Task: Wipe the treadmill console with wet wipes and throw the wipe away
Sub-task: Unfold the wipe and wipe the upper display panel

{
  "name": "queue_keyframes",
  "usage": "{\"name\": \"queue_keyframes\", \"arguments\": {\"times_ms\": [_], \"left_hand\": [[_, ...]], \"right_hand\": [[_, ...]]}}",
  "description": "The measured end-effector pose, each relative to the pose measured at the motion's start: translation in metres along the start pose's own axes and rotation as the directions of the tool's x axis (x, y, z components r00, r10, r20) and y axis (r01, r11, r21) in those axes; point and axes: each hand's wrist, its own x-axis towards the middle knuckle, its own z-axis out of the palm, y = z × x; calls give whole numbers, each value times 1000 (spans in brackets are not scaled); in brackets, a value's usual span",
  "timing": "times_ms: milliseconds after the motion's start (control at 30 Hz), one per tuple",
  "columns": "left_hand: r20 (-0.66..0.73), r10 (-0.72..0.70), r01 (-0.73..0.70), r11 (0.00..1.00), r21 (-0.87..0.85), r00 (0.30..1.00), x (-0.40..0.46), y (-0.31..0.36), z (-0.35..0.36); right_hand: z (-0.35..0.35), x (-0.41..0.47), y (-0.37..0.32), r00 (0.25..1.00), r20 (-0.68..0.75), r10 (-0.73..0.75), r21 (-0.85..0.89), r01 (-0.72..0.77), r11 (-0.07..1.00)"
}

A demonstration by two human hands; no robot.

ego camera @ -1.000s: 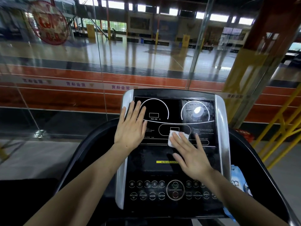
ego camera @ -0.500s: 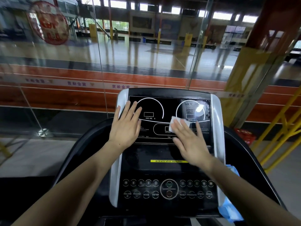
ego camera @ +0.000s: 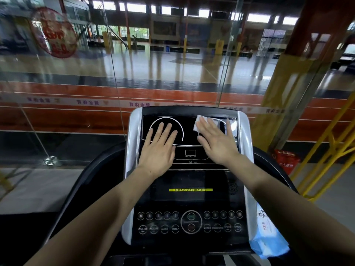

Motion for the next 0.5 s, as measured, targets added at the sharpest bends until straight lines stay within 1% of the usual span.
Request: {"name": "queue_keyframes", "arguments": {"times_ms": [100,200,367,500], "left_hand": [[-1,5,-5,1000,-25,1000,3,7,-2],[-24,-5,4,999,-50,1000,6,9,-2],[-22,13,-14,998,-54,1000,8,13,-2],[-48,37,-40,998,-51,998,12,22,-6]], "right_hand": [[5,-2,-2,1000,-12,8,7,-8,1000],[24,-41,-12,1000,-30,3,19,-2,1000],[54,-126,-23,995,23,-94,45,93,995],[49,-125,-12,988,51,-145,22,144,989]]}}
